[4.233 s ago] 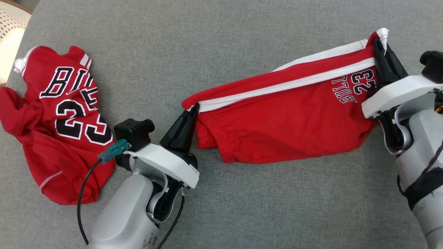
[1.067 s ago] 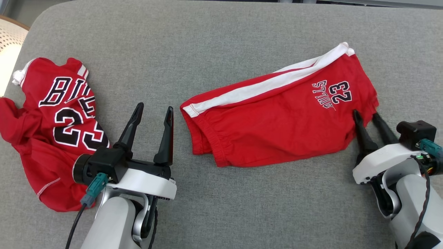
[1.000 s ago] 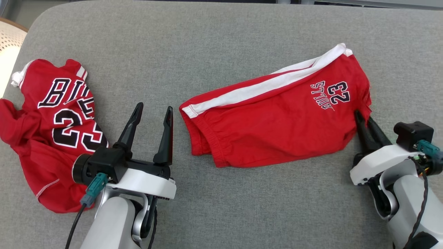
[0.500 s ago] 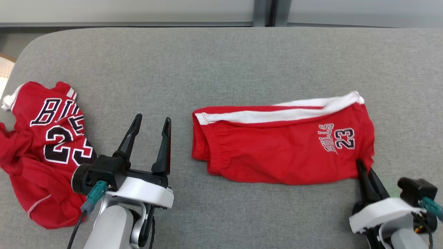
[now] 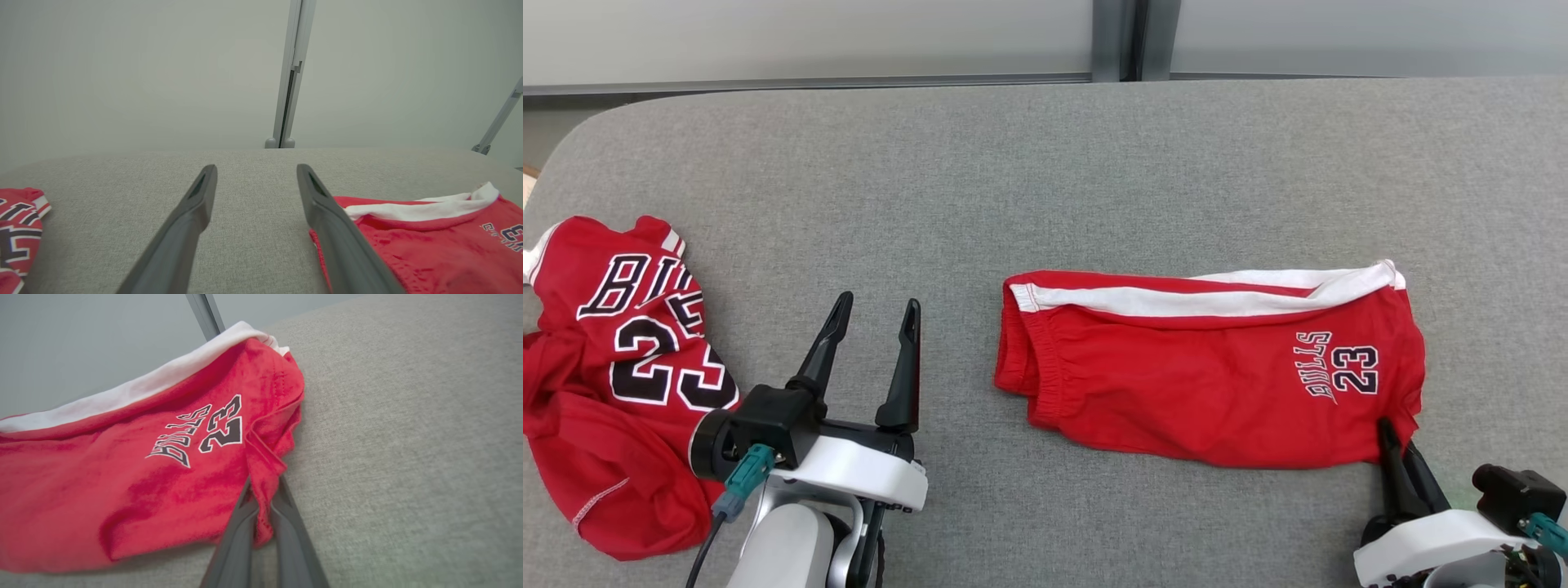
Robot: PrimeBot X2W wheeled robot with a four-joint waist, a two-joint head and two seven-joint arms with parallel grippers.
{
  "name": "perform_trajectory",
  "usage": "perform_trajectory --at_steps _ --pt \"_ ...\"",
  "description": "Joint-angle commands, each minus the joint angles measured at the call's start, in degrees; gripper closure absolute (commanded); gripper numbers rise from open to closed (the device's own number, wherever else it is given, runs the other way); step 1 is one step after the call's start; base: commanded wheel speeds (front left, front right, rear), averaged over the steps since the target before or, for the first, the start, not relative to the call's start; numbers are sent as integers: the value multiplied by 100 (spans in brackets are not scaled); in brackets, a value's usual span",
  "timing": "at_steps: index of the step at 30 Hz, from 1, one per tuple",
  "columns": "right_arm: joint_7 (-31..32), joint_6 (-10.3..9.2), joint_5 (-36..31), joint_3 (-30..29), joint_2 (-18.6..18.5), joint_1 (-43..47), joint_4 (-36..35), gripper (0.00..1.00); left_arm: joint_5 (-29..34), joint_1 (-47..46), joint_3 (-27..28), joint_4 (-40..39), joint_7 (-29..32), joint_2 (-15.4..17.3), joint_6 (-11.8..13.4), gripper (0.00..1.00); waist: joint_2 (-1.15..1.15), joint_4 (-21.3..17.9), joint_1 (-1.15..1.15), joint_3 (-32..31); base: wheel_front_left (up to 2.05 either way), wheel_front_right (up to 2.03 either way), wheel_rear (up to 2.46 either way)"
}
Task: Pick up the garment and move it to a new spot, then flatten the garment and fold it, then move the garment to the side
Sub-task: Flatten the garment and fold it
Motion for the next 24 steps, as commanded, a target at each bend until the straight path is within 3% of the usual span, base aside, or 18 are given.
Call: perform_trajectory --at_steps 1,5,10,17,24 --pt "28 -15 -7 -40 -13 127 89 100 21 35 23 9 -27 18 -2 0 0 -20 0 -18 0 0 0" --pt "30 -15 -25 -9 -20 83 -23 100 23 54 15 22 -27 17 -8 0 0 -37 0 -57 0 0 0" --pt "134 -8 -241 412 -80 -280 -849 100 7 65 -13 72 -27 18 -17 0 0 -33 0 -166 0 0 0" --pt "803 -8 -331 1659 9 -824 -1902 100 -107 95 -100 92 -27 18 22 0 0 133 0 -320 0 0 0" --pt "1201 -8 93 2941 122 -882 -1668 100 -176 101 -186 83 -26 18 97 0 0 451 0 -344 0 0 0"
